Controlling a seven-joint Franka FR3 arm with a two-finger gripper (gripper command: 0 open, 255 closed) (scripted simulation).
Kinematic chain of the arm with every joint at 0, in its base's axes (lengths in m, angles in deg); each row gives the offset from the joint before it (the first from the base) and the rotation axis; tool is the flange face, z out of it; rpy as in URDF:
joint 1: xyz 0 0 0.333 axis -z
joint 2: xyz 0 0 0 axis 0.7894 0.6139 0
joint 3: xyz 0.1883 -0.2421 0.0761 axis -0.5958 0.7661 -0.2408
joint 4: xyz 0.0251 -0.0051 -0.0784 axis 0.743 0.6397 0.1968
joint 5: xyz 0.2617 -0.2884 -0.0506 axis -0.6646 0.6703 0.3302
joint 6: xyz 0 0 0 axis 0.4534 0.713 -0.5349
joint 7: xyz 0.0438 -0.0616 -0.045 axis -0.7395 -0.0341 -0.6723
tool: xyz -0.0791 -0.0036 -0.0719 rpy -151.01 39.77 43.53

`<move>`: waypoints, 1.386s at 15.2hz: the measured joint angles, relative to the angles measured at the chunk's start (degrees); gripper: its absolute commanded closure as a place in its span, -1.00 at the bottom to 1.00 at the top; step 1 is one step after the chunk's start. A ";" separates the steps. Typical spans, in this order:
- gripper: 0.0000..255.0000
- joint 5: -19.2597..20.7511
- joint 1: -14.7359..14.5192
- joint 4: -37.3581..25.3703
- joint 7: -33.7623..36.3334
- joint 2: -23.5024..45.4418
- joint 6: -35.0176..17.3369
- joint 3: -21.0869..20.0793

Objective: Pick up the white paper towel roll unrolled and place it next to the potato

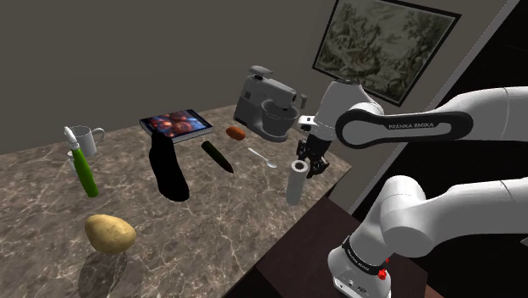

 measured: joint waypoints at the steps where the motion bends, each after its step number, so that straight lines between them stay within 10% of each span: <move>1: 1.00 -1.06 -1.32 -0.44 1.46 1.06 -0.52 -1.12; 21: 1.00 -15.75 -19.23 -19.97 25.80 28.14 -7.30 -19.85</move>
